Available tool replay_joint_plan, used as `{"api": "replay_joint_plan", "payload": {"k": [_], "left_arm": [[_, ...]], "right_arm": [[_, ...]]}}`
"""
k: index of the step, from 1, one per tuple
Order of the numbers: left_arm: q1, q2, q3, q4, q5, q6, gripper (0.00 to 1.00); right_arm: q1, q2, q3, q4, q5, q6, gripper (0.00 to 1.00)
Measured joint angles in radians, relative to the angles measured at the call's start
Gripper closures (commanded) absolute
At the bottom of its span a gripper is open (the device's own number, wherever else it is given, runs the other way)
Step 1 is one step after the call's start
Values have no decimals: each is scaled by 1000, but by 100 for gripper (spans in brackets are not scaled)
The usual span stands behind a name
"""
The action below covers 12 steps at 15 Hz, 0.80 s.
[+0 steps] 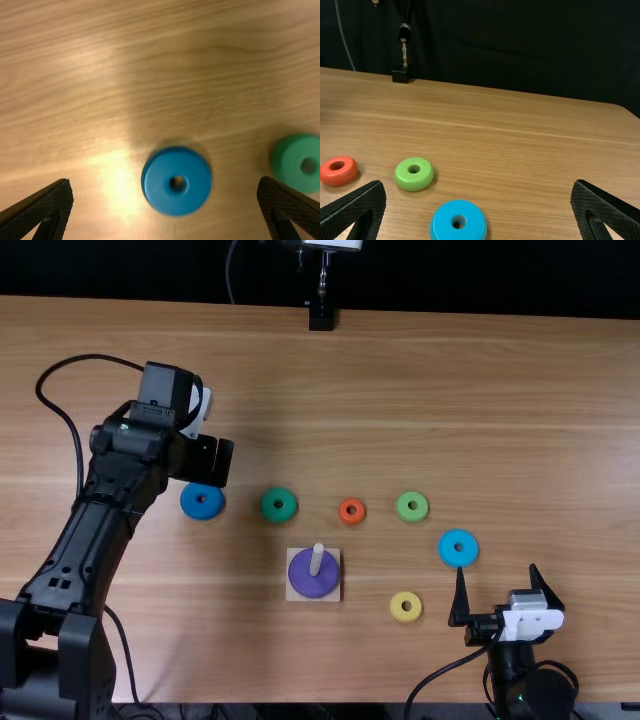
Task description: Build the Hanoi tower: stack the rings onto the peg from bottom to top in this color order: purple, dark blue, light blue, dark green, light green, yellow, orange.
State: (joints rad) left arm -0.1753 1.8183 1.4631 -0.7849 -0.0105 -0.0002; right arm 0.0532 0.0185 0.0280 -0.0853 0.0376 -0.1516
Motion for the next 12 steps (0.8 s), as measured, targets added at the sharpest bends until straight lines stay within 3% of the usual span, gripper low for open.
{"api": "replay_joint_plan", "payload": {"k": [12], "left_arm": [[-5,119,-76,47,4,95,0]], "right_arm": [[0,0,0,0,0,0,0]]}}
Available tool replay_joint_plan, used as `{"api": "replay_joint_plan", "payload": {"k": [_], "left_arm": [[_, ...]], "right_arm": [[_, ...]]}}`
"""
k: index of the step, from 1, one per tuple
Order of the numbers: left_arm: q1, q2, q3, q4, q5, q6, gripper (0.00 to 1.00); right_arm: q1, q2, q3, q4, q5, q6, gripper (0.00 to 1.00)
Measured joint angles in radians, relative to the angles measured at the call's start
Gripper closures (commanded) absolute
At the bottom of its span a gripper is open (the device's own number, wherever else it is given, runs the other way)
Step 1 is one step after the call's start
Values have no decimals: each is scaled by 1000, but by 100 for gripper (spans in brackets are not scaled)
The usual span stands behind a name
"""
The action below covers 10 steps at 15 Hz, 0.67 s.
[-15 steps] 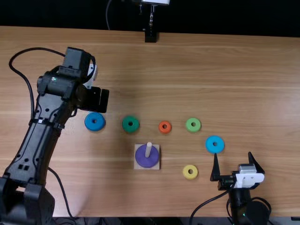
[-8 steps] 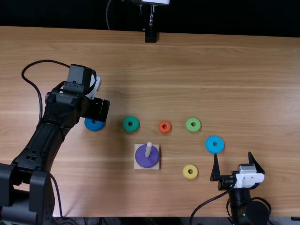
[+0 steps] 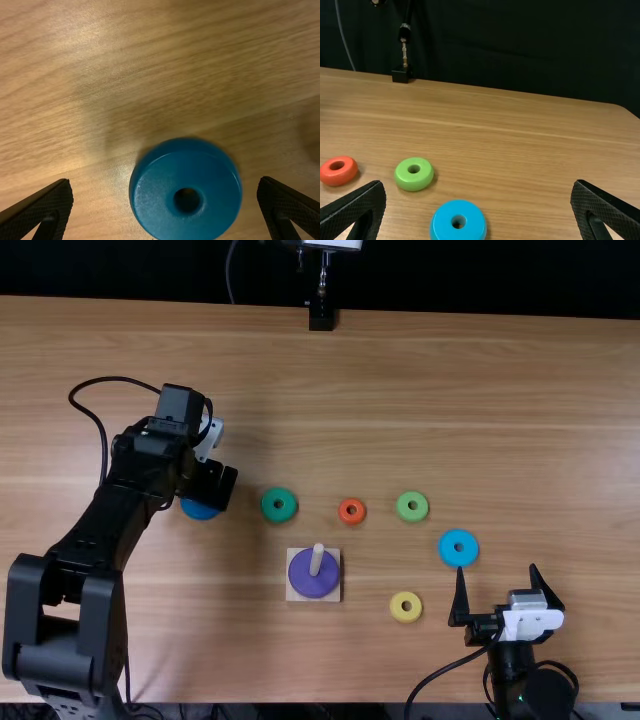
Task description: Build the Hanoi tower: stack the rings onto the peg from bottom to top in this color order: purple, dark blue, light blue, dark green, light green, yellow, orange.
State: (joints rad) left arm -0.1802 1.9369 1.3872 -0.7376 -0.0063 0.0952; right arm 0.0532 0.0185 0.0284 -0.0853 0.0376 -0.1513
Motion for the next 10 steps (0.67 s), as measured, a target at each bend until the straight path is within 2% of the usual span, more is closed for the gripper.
{"api": "replay_joint_plan", "payload": {"k": [4,10], "left_arm": [[-24,7,-32,1,3,6,0],[-24,9,-46,1,7,6,0]], "right_arm": [[0,0,0,0,0,0,0],[0,0,0,0,0,0,0]]}}
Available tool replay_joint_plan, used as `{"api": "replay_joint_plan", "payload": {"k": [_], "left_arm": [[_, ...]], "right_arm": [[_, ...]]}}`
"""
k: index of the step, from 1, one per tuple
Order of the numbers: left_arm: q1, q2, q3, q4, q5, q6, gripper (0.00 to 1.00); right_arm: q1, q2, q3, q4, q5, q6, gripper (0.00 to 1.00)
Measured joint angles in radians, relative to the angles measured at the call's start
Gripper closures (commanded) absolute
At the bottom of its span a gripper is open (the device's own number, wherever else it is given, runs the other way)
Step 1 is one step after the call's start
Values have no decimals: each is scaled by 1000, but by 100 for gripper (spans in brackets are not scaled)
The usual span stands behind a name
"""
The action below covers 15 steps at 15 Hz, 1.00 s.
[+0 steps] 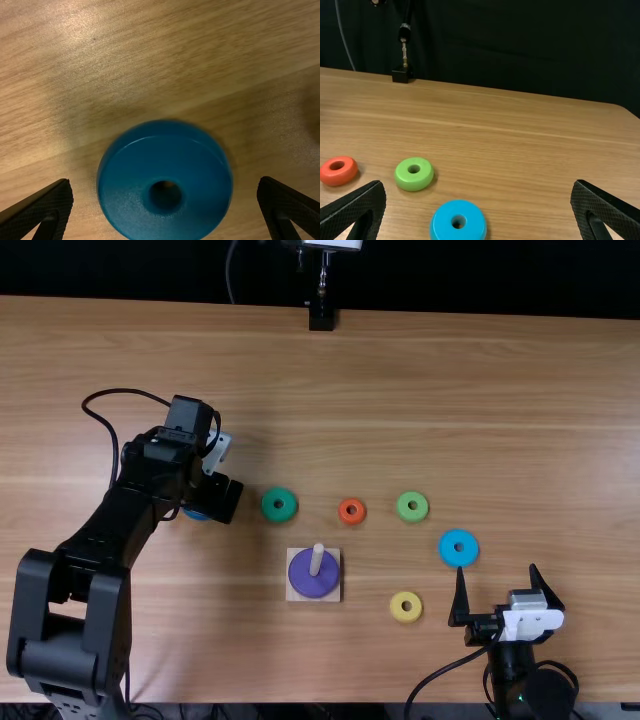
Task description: Build the Hanoi tower: stack the rings onto the peg from bottom to top in this color order: purple, dark blue, light blue, dark green, light green, yellow, orange.
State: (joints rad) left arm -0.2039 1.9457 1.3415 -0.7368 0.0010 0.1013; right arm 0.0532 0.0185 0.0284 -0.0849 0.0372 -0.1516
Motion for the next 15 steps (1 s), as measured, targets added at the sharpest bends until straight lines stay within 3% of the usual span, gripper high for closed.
{"api": "replay_joint_plan", "payload": {"k": [9,10,11,12,13,14,15], "left_arm": [[0,27,0,-1,0,0,0],[0,26,0,0,0,0,19],[0,26,0,0,0,-1,50],[0,26,-5,3,0,0,74],[0,26,-22,7,0,0,92],[0,26,-23,8,0,0,100],[-1,26,-24,18,0,1,100]], "right_arm": [[0,0,0,0,1,0,0],[0,0,0,1,0,0,0],[0,0,0,0,0,0,0],[0,0,0,0,0,0,0],[0,0,0,0,0,0,0],[0,0,0,0,0,0,0],[0,0,0,0,0,0,0]]}}
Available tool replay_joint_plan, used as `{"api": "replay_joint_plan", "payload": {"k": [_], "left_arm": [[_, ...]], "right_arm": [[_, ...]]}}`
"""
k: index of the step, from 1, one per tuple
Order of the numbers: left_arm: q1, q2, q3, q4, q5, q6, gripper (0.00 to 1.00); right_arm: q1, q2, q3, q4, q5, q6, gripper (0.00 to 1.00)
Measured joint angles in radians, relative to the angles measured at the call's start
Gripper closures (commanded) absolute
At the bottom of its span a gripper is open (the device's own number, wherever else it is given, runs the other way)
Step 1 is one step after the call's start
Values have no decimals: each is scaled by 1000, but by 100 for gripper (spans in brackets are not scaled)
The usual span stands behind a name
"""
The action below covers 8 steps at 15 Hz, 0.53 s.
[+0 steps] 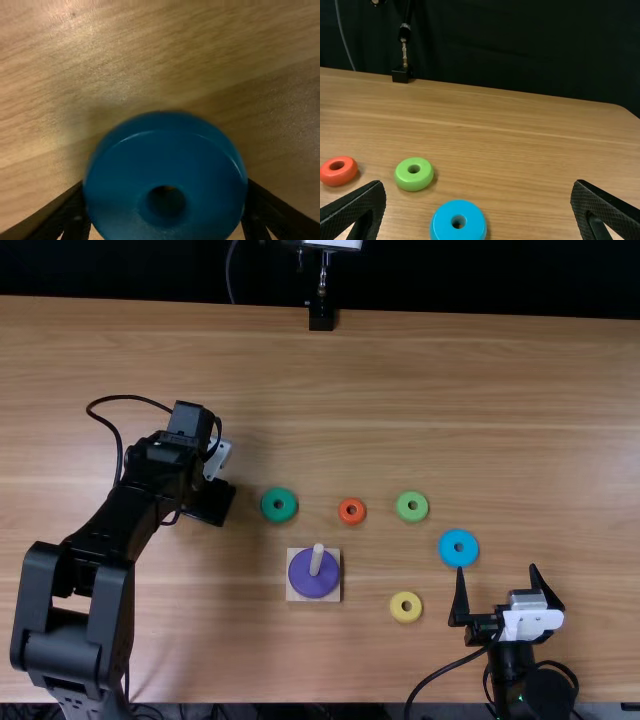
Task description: Build the Hanoi tower: stack the rings onto the peg from bottom to top in this color order: purple, dark blue, light blue, dark green, light green, yellow, orange.
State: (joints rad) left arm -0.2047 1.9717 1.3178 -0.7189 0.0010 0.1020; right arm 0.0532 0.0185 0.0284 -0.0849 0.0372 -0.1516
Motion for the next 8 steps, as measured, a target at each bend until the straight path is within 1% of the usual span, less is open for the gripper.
{"api": "replay_joint_plan", "payload": {"k": [3,6,7,8], "left_arm": [[-18,0,-2,8,-1,0,100],[-26,0,16,-25,-1,-2,100],[-26,0,47,-64,-1,-2,100],[-26,-3,97,-145,0,-3,100]], "right_arm": [[0,0,0,0,0,1,0],[0,0,0,0,0,0,0],[0,0,0,0,0,0,0],[0,0,0,0,0,1,0]]}}
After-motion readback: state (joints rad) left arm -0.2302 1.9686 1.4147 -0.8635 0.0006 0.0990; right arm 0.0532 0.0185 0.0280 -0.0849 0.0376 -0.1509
